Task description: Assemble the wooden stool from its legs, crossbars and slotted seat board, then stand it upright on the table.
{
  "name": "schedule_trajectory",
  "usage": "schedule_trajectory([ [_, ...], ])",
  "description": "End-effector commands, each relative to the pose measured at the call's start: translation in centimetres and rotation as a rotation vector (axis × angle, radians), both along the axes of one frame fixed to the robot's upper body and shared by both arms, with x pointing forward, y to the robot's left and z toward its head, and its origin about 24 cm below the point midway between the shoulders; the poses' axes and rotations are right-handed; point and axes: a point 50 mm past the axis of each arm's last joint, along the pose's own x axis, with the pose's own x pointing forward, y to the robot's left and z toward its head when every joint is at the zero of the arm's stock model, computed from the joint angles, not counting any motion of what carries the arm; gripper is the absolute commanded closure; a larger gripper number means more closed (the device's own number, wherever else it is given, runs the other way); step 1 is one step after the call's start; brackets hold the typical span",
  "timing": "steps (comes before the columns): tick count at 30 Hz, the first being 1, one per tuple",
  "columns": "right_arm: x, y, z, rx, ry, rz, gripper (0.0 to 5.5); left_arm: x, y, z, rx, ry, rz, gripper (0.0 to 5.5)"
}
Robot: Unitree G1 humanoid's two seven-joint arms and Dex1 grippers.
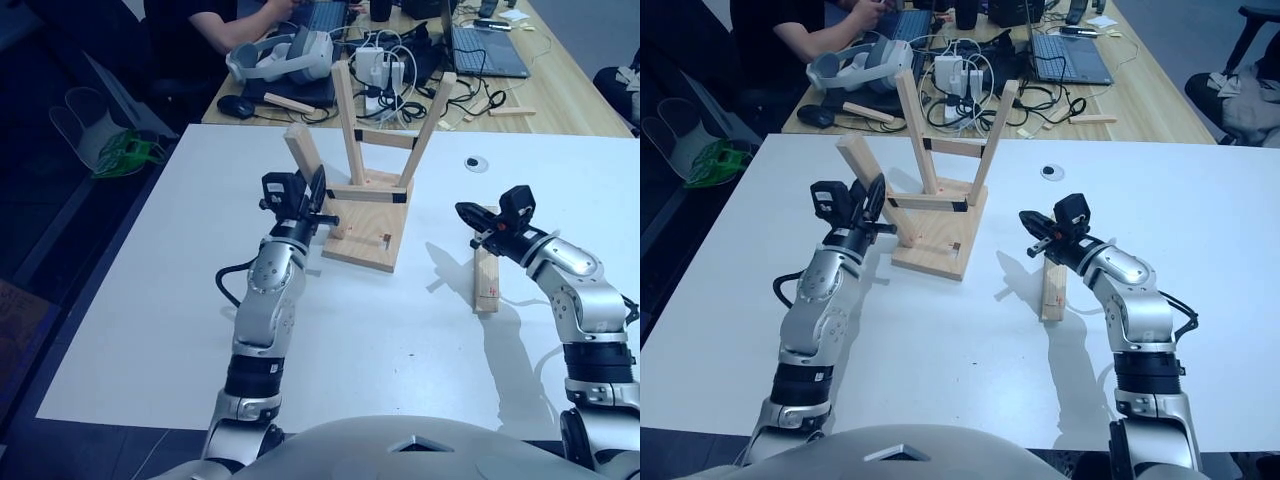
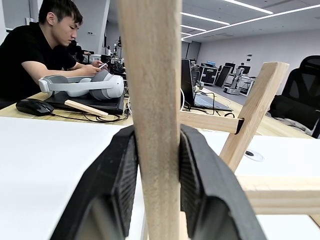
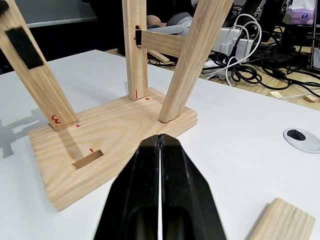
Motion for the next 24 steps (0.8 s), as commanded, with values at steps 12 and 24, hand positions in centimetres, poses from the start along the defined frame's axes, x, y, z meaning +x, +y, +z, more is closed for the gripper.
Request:
schedule_trajectory([
  [12, 0.5, -0.1, 0.1, -0.012, -0.029, -0.020, 5.50, -0.8, -2.0, -2.1, 0.086, 0.030, -0.071, 4.47],
  [24, 0.1, 0.4, -0.7, -0.005, -0.010, -0.009, 5.50, -1.3, -1.4, 0.4, 0.128, -0.169, -0.003, 3.78],
])
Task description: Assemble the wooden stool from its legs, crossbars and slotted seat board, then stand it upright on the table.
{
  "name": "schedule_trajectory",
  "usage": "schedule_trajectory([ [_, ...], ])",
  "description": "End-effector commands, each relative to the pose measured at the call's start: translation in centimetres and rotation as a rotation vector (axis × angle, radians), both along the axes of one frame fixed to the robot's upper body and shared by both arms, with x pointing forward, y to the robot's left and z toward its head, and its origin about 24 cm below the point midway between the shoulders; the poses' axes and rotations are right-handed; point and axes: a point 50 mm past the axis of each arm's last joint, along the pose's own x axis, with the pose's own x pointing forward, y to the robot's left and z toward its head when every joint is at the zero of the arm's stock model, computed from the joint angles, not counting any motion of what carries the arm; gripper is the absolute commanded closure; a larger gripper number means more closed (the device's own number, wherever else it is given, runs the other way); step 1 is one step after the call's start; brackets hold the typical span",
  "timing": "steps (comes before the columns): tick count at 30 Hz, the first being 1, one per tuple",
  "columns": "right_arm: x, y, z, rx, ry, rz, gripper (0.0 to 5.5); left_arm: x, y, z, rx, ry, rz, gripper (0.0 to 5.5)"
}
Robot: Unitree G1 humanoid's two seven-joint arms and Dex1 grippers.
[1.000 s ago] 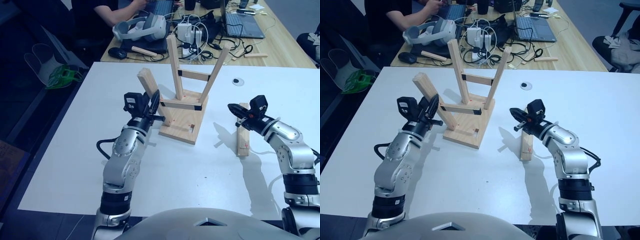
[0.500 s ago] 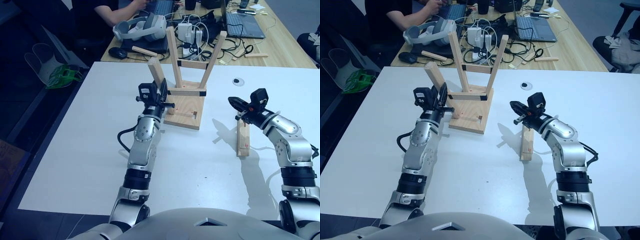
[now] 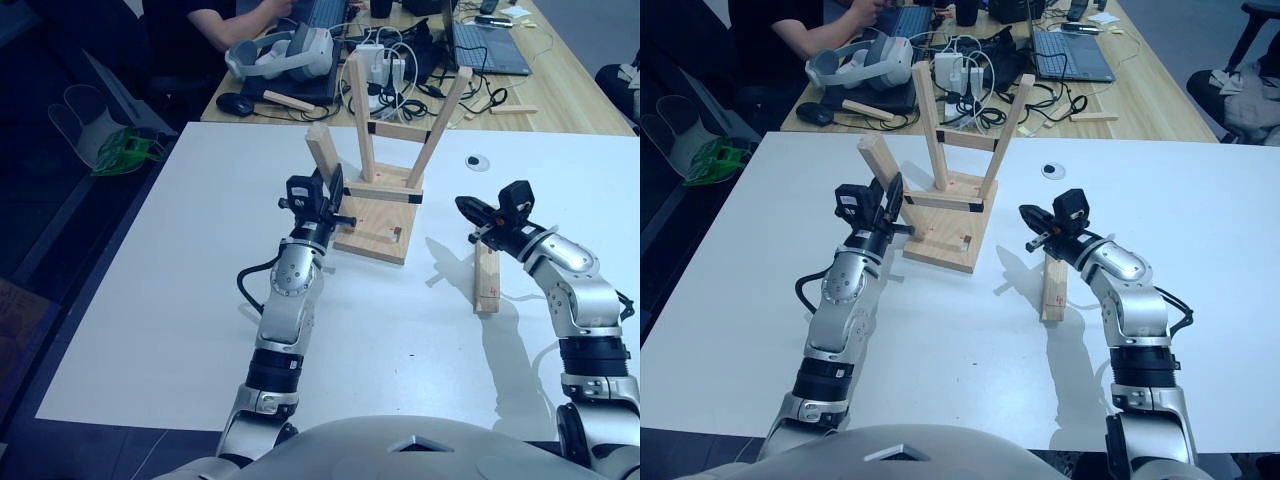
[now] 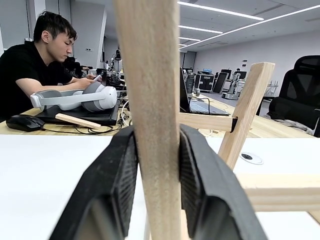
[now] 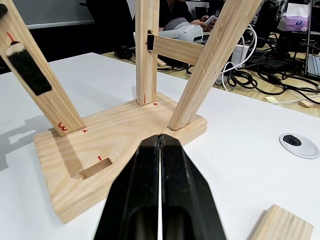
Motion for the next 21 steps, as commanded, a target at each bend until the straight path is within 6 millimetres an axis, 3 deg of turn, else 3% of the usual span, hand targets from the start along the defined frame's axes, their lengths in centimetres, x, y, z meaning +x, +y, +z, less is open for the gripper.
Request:
schedule_trajectory([
  [1, -0.2, 0.4, -0.5, 0.000, 0.011, 0.007, 5.50, -0.7, 0.8, 1.5, 0.054, -0.135, 0.058, 3.67],
  [12, -1.1, -0.2, -1.8, -0.048, 0.103, -0.009, 5.50, -0.8, 2.4, 8.7, 0.035, -0.386, 0.090, 2.10],
  [15, -1.2, -0.5, -1.9, -0.115, 0.127, -0.001, 5.02, -1.3, 3.0, 10.3, 0.029, -0.432, 0.077, 1.91],
  [18, -0.8, -0.9, -1.4, -0.157, 0.132, -0.124, 4.45, -1.2, 3.9, 11.6, 0.060, -0.469, 0.104, 1.65],
  [21, -0.9, 0.8, -1.3, -0.124, 0.154, -0.279, 3.82, -0.6, 5.0, 11.8, 0.060, -0.455, 0.147, 1.37],
])
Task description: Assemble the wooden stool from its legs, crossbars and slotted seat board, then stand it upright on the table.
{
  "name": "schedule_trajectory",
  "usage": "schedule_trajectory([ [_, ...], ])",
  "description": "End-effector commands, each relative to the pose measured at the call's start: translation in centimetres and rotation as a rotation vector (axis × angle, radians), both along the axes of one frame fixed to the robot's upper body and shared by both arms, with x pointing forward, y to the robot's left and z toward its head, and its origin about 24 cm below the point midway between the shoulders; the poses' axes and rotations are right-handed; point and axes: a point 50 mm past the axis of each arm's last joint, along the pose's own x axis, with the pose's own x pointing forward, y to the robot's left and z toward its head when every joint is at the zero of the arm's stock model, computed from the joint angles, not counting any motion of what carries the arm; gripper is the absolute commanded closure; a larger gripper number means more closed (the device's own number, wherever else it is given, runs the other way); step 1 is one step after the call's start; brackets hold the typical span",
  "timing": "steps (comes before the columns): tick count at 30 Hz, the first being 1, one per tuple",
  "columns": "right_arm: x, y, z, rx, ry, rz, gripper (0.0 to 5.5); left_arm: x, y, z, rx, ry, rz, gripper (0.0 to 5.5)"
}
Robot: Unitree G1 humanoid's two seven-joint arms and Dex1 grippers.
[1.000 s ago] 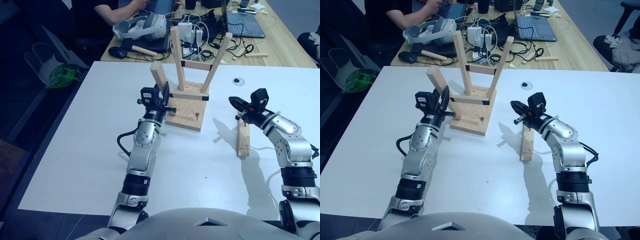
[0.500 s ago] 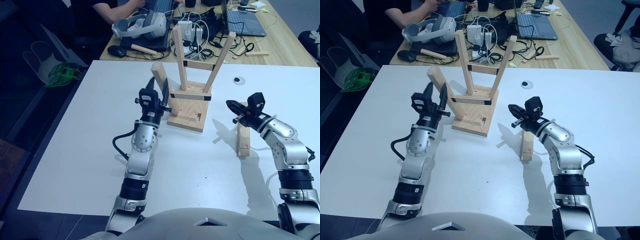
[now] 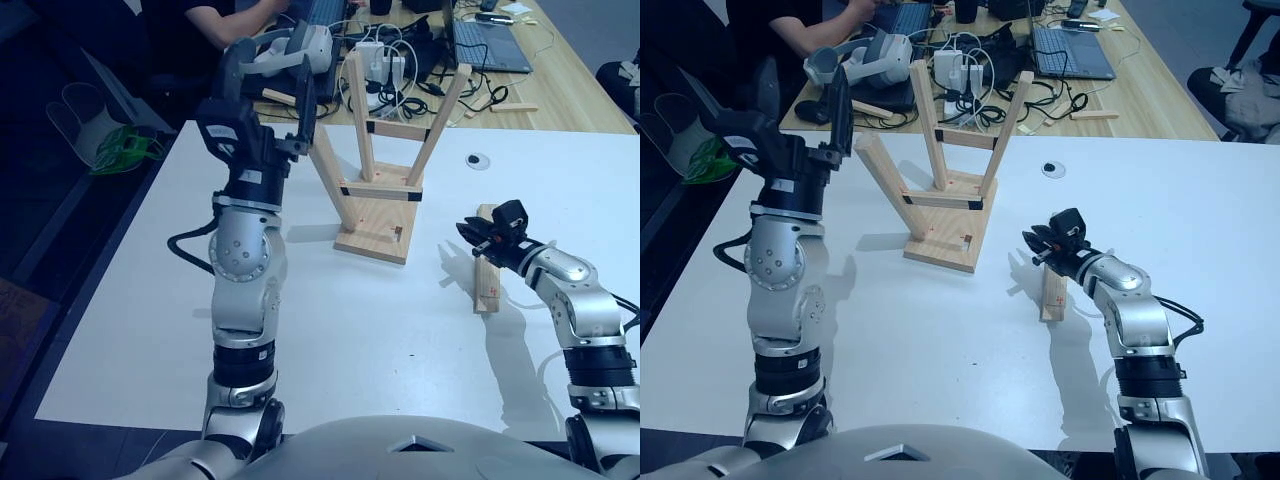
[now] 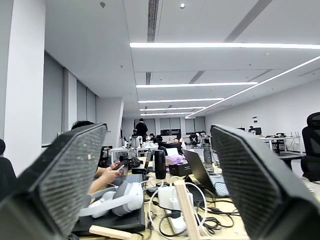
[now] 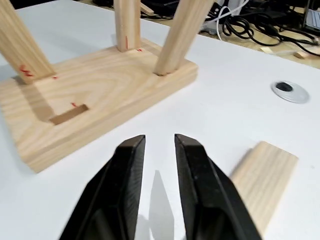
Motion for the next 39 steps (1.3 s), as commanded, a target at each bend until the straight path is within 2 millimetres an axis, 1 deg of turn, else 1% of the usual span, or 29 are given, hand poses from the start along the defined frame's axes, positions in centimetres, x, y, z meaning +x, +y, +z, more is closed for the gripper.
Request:
schedule_trajectory([
  [1, -0.2, 2.6, 0.4, 0.024, 0.002, -0.185, 3.65, 0.7, 1.1, 0.3, -0.010, 0.014, 0.037, 1.37],
  [3, -0.7, 3.3, -0.1, 0.015, 0.053, -0.336, 3.24, 1.0, 1.2, 0.2, -0.010, 0.020, 0.041, 1.37],
  [5, -1.2, 3.3, -0.4, -0.036, 0.067, -0.430, 2.88, 1.1, 1.1, -0.1, -0.009, 0.026, 0.040, 1.37],
  [9, -1.5, 2.1, -0.5, -0.104, 0.071, -0.538, 2.13, 1.0, 0.8, -0.7, 0.016, 0.042, 0.017, 1.37],
  [13, -2.4, 1.5, -1.8, -0.064, 0.204, -0.612, 1.37, 1.0, 0.5, -0.8, 0.033, 0.046, -0.004, 1.37],
  [15, -3.0, 1.0, -2.2, -0.050, 0.255, -0.643, 1.07, 1.1, 0.8, -1.0, -0.017, 0.072, 0.006, 1.37],
  [18, -4.1, 0.6, -3.3, -0.010, 0.377, -0.691, 0.46, 1.3, 1.4, -0.9, -0.027, 0.075, 0.026, 1.37],
  [21, -4.5, 0.6, -3.8, 0.002, 0.447, -0.683, 0.46, 1.3, 1.4, -0.9, -0.023, 0.072, 0.021, 1.37],
  [25, -4.8, 1.2, -4.2, -0.022, 0.535, -0.568, 0.46, 1.4, 1.4, -0.9, -0.031, 0.075, 0.024, 1.37],
  [26, -4.9, 1.2, -4.3, -0.032, 0.553, -0.551, 0.65, 1.4, 1.5, -0.9, -0.038, 0.078, 0.028, 1.37],
  [28, -5.1, 1.0, -4.4, -0.050, 0.572, -0.532, 0.86, 1.4, 1.6, -1.0, -0.046, 0.081, 0.034, 1.37],
  [29, -5.2, 0.8, -4.5, -0.061, 0.585, -0.525, 1.07, 1.4, 1.6, -0.9, -0.045, 0.079, 0.037, 1.37],
  [32, -5.4, 0.4, -4.7, -0.074, 0.619, -0.543, 1.56, 1.4, 1.6, -0.8, -0.041, 0.072, 0.043, 1.37],
  [35, -5.3, 0.7, -4.6, -0.042, 0.628, -0.580, 2.05, 1.5, 1.8, -0.7, -0.043, 0.068, 0.050, 1.37],
  [39, -4.9, 1.3, -4.3, -0.006, 0.594, -0.614, 2.81, 1.7, 2.3, -0.3, -0.041, 0.057, 0.072, 1.37],
])
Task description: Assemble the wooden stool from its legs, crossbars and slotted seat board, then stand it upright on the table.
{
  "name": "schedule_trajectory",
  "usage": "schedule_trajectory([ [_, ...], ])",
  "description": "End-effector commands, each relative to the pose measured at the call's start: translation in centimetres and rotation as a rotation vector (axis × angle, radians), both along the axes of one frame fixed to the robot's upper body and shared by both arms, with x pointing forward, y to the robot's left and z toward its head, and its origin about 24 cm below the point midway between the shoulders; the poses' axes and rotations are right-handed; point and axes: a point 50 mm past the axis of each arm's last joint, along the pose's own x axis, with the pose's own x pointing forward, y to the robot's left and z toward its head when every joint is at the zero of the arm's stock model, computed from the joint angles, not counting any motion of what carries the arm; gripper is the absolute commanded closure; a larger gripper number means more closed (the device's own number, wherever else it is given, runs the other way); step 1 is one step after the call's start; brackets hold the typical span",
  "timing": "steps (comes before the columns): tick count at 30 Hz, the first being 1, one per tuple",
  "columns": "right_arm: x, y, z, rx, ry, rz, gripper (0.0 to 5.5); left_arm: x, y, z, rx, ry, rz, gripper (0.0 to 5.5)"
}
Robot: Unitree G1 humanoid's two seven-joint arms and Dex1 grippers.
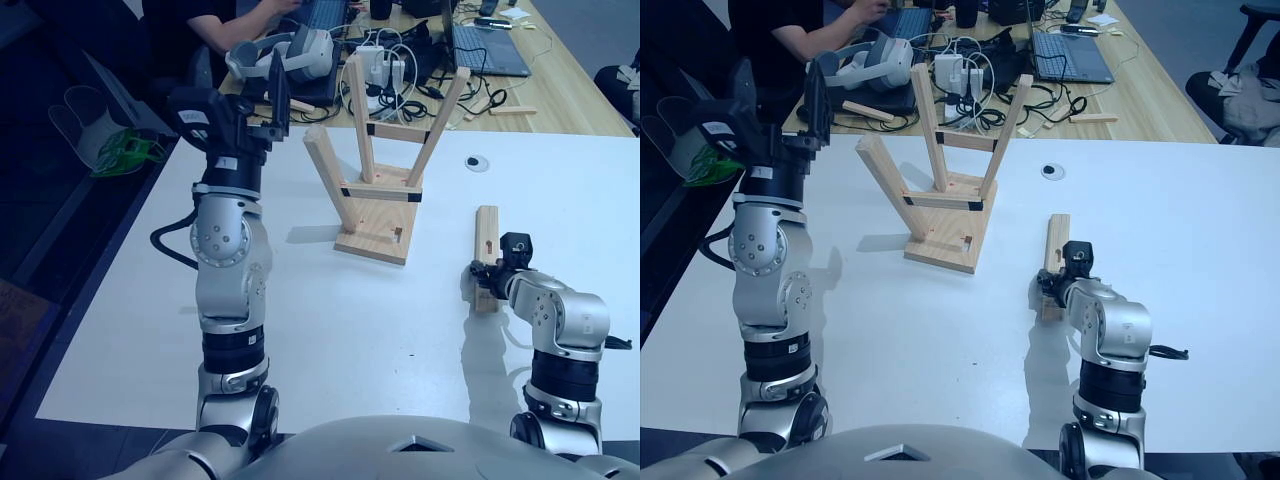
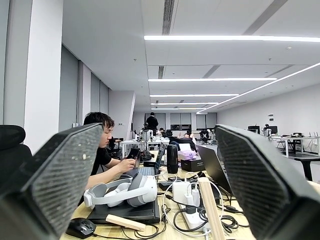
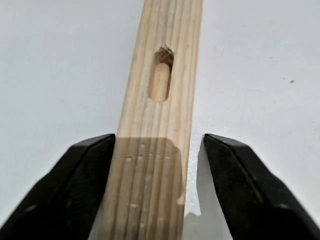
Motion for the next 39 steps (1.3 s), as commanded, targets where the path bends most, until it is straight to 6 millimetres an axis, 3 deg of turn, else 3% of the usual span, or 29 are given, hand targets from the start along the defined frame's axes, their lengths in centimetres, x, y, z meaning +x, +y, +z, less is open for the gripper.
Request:
schedule_trajectory([
  [1, -1.3, 0.4, -1.9, 0.033, 0.108, -0.052, 2.89, 0.4, 0.7, 0.6, 0.010, -0.009, 0.035, 1.37],
  [4, -0.8, 0.6, -1.8, 0.033, 0.081, -0.073, 3.45, 0.6, 1.0, 0.8, 0.010, -0.019, 0.047, 1.37],
  [7, 0.1, 1.3, -1.5, 0.066, 0.000, -0.118, 3.47, 1.0, 1.3, 1.5, 0.026, -0.034, 0.039, 1.37],
  [9, 1.3, 1.7, -0.2, 0.076, -0.157, -0.147, 3.47, 1.5, 1.3, 2.4, 0.047, -0.053, 0.012, 1.37],
  [10, 2.2, 1.9, 1.0, 0.047, -0.280, -0.125, 3.47, 1.8, 1.3, 2.9, 0.056, -0.061, 0.000, 1.37],
  [13, 4.9, 2.5, 8.5, -0.169, -0.795, 0.036, 3.47, 2.7, 1.1, 5.1, 0.067, -0.094, -0.066, 1.37],
  [16, 6.1, 3.1, 14.2, -0.273, -1.110, 0.155, 3.47, 3.4, -0.1, 6.8, 0.001, -0.082, -0.220, 1.37],
  [19, 5.9, 5.5, 19.6, -0.189, -1.382, 0.429, 3.47, 3.1, -3.1, 7.1, -0.066, 0.015, -0.544, 1.37],
  [21, 5.2, 7.4, 21.4, -0.104, -1.458, 0.622, 3.47, 2.6, -4.7, 6.5, -0.088, 0.096, -0.710, 1.37],
  [24, 4.2, 9.8, 21.8, -0.016, -1.465, 0.873, 3.47, 1.0, -6.5, 6.5, -0.117, 0.137, -0.926, 1.37],
  [27, 3.8, 10.8, 21.6, 0.022, -1.445, 0.987, 3.47, -0.2, -7.3, 6.7, -0.094, 0.140, -1.035, 1.37],
  [34, 3.3, 11.7, 21.2, 0.031, -1.439, 1.066, 3.47, 0.1, -7.1, 6.9, -0.166, 0.161, -1.035, 1.37],
  [39, 3.3, 11.8, 20.9, 0.016, -1.437, 1.061, 3.47, 0.5, -6.8, 7.0, -0.276, 0.188, -1.044, 2.30],
])
